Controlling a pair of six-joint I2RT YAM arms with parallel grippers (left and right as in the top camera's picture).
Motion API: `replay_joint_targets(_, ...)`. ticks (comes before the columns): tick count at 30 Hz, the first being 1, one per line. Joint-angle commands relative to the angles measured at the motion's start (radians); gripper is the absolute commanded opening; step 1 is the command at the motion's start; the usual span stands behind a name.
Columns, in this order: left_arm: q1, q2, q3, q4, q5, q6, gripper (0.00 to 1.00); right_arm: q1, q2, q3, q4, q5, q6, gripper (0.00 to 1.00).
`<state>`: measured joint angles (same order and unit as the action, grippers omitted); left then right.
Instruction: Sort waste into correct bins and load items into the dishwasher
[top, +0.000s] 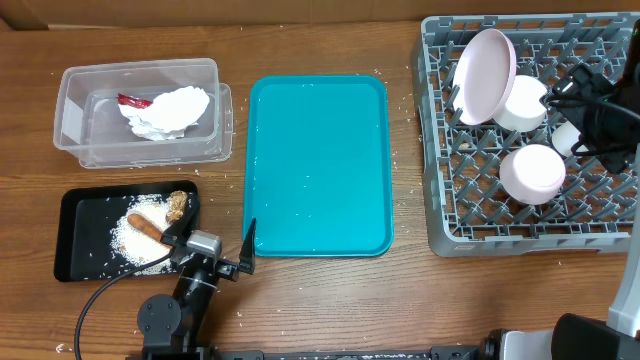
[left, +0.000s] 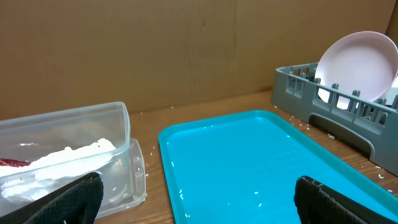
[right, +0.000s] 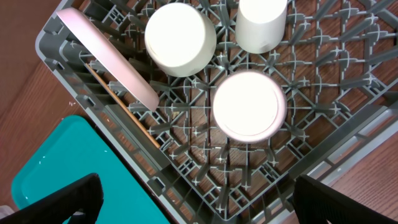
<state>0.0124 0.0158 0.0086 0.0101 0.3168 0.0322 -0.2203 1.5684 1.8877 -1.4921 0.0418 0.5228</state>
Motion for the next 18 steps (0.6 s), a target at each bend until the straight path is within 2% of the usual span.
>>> replay_joint_targets(1, -0.006, -0.013, -0.004, 0.014, -0.027, -0.002, 1.0, 0.0, -0.005, 0.01, 0.005, 0.01, 0.002, 1.0)
replay_joint_targets(11, -0.006, -0.013, -0.004, -0.061, -0.084, -0.002, 1.0, 0.0, -0.005, 0.01, 0.005, 0.01, 0.002, 1.0)
replay_joint_targets(18, -0.006, -0.013, -0.004, 0.056, -0.056, -0.002, 1.0, 0.0, -0.005, 0.01, 0.005, 0.01, 0.002, 1.0)
